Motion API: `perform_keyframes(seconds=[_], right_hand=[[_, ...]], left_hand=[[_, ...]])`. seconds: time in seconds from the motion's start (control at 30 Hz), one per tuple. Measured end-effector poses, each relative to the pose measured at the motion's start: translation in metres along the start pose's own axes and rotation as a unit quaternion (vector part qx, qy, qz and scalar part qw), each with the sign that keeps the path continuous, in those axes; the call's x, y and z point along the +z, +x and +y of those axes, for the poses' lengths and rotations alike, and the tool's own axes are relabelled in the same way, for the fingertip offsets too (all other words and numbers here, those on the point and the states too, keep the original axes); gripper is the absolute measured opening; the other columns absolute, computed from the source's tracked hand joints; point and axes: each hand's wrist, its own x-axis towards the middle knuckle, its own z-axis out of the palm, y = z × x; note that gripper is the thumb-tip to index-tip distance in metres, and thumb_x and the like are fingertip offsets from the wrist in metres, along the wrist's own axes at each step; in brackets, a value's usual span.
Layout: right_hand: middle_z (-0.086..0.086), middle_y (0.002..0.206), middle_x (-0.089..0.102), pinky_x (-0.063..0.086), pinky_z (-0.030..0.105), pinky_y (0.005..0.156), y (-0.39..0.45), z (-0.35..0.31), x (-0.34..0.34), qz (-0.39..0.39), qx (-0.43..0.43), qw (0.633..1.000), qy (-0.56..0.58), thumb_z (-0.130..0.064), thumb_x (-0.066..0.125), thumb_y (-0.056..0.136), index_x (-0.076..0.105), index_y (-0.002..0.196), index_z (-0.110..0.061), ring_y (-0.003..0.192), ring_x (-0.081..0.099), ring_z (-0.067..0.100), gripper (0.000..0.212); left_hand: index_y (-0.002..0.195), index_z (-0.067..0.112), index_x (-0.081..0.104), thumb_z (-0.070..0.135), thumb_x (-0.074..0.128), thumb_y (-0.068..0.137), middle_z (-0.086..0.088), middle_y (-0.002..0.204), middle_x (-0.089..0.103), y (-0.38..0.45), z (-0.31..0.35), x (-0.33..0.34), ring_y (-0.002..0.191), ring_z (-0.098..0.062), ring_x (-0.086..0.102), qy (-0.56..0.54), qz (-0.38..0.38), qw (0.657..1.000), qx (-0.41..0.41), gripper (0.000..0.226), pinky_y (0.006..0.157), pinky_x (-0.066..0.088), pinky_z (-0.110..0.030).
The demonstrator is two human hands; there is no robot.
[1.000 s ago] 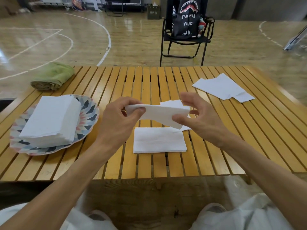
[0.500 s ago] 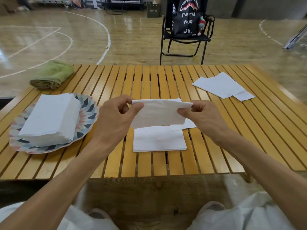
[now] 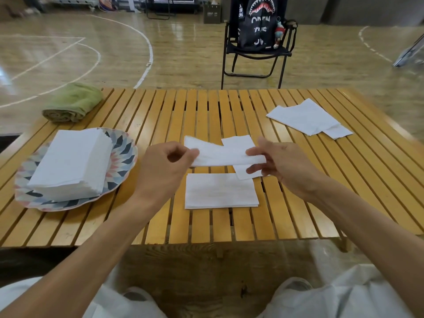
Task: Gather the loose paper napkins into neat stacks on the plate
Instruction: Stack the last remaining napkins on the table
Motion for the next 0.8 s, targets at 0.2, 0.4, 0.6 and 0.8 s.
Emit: perform_keyframes(seconds=[0.2,0.4,0.6,0.8], right_hand=[[-0.010,0.081,0.073,0.047,0.018,0.070,-0.003,0.006,0.005,-0.030,-0.007,0.971,-0.236,-0.014,0.072,0.090,0.077,0.088,-0.026,0.079,0.067,0.004,0.013],[-0.012,0.074,0.064,0.040,0.015,0.061,-0.004,0.010,0.012,-0.063,-0.002,0.941,-0.331,-0.016,0.072,0.089,0.073,0.085,-0.028,0.070,0.058,0.004,0.013],[-0.012,0.083,0.063,0.039,0.015,0.064,-0.002,0.014,0.014,-0.082,0.008,0.927,-0.367,-0.018,0.072,0.089,0.072,0.088,-0.027,0.077,0.058,0.004,0.010],[-0.019,0.089,0.058,0.039,0.018,0.067,0.007,0.016,0.008,-0.029,0.003,0.915,-0.403,-0.030,0.062,0.097,0.072,0.095,-0.026,0.081,0.054,0.002,0.011]], left_hand=[[0.095,0.032,0.064,0.020,0.071,0.087,0.014,0.094,0.061,-0.003,-0.007,-0.001,0.077,-0.004,0.065,0.117,-0.126,0.984,-0.034,0.016,0.064,0.051,-0.019],[0.095,0.034,0.059,0.023,0.071,0.087,0.014,0.092,0.056,-0.007,-0.019,0.005,0.080,-0.007,0.057,0.218,-0.176,0.959,-0.031,0.018,0.064,0.042,-0.014],[0.094,0.037,0.056,0.027,0.072,0.087,0.016,0.087,0.055,-0.007,-0.026,0.010,0.077,-0.004,0.056,0.261,-0.211,0.941,-0.039,0.020,0.058,0.036,-0.011],[0.099,0.040,0.056,0.046,0.070,0.086,0.011,0.099,0.048,-0.009,-0.028,0.012,0.083,-0.007,0.054,0.341,-0.205,0.917,-0.040,0.020,0.067,0.041,-0.020]])
